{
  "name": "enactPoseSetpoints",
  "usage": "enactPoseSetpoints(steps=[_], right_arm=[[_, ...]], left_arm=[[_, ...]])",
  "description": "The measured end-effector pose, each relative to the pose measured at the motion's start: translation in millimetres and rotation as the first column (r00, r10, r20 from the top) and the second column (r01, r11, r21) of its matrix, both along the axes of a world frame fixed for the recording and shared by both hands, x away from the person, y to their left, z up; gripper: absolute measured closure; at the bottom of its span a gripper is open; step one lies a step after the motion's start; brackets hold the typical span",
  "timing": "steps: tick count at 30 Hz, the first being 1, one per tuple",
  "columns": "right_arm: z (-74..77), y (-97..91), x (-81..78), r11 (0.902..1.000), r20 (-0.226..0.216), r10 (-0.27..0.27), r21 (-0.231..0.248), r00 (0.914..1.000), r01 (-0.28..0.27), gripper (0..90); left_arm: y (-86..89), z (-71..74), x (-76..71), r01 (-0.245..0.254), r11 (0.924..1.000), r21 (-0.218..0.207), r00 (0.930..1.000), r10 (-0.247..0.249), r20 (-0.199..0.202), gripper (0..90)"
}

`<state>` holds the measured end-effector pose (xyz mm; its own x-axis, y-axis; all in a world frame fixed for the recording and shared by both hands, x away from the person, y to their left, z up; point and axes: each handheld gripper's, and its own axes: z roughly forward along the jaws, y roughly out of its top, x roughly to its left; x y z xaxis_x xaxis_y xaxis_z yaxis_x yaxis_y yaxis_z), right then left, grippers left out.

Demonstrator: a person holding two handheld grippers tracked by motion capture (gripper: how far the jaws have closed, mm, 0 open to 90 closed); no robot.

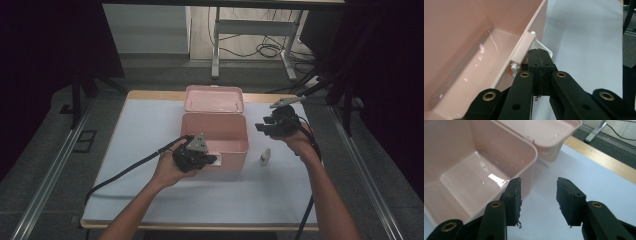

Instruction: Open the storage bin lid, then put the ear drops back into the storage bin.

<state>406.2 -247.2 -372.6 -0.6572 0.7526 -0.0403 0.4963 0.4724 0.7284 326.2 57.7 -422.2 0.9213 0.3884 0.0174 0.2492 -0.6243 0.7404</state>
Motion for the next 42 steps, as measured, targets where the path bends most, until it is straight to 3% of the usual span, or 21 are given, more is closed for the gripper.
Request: enactPoseSetpoints(steps=[7, 16, 33, 42], right_arm=[[-3.9, -9.7, -10.8, 0.9997, -0.018, -0.002, -0.025, 0.9998, 0.002, 52.3], [-10.4, -9.6, -16.4, 0.9996, -0.027, 0.018, -0.020, 0.9995, -0.018, 52.0], [-23.2, -20.7, -26.1, 0.9978, -0.058, 0.011, -0.064, 0.9983, -0.015, 51.2], [-22.8, -22.7, -27.8, 0.9928, -0.079, 0.017, -0.117, 0.9968, -0.026, 51.2]], left_arm=[[0.0, 0.0, 0.0, 0.000, 1.0000, 0.000, 1.0000, 0.000, 0.000, 90.0], [0.5, 0.3, 0.6, 0.005, 1.0000, 0.007, 1.0000, -0.005, 0.000, 90.0], [0.4, 0.3, 0.4, 0.003, 1.0000, 0.007, 1.0000, -0.003, 0.000, 90.0], [0.0, 0.1, 0.2, -0.001, 1.0000, 0.000, 1.0000, 0.001, -0.003, 90.0]])
